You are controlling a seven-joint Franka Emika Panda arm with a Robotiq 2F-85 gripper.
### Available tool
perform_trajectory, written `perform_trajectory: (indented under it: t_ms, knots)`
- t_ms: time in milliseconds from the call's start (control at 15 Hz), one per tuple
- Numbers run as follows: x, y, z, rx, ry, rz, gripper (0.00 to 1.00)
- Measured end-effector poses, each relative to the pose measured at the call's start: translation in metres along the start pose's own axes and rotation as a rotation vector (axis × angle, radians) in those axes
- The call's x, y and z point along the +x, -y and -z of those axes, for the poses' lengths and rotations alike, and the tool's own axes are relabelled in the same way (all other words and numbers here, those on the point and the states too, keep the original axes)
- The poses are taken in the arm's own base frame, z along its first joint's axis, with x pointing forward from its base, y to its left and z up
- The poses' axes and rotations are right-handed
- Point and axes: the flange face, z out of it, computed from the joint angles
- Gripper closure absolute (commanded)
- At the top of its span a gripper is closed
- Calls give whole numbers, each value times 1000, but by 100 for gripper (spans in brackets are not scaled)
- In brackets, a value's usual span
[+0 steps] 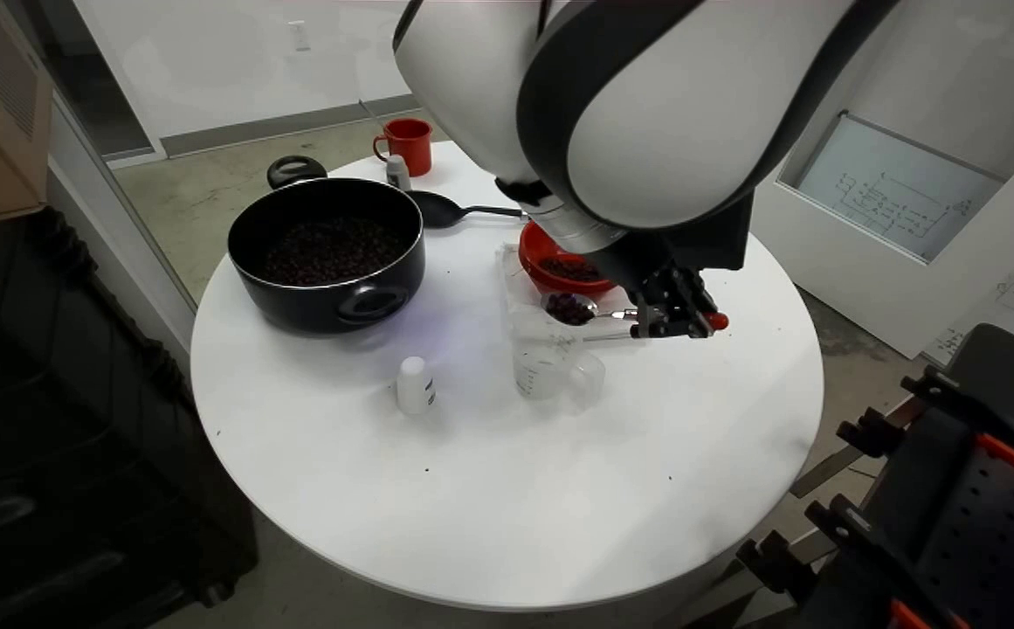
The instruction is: Use the small spoon on the table to scoop some beans out of the red bowl into the jar
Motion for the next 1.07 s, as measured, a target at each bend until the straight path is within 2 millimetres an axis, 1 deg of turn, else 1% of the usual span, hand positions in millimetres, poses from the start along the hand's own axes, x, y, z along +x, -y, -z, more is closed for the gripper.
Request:
perform_trajectory:
  t_ms: [800, 1067]
  knots:
    - [-5, 26, 24, -152, 30, -22, 95]
    - [-7, 29, 26, -175, 46, -38, 95]
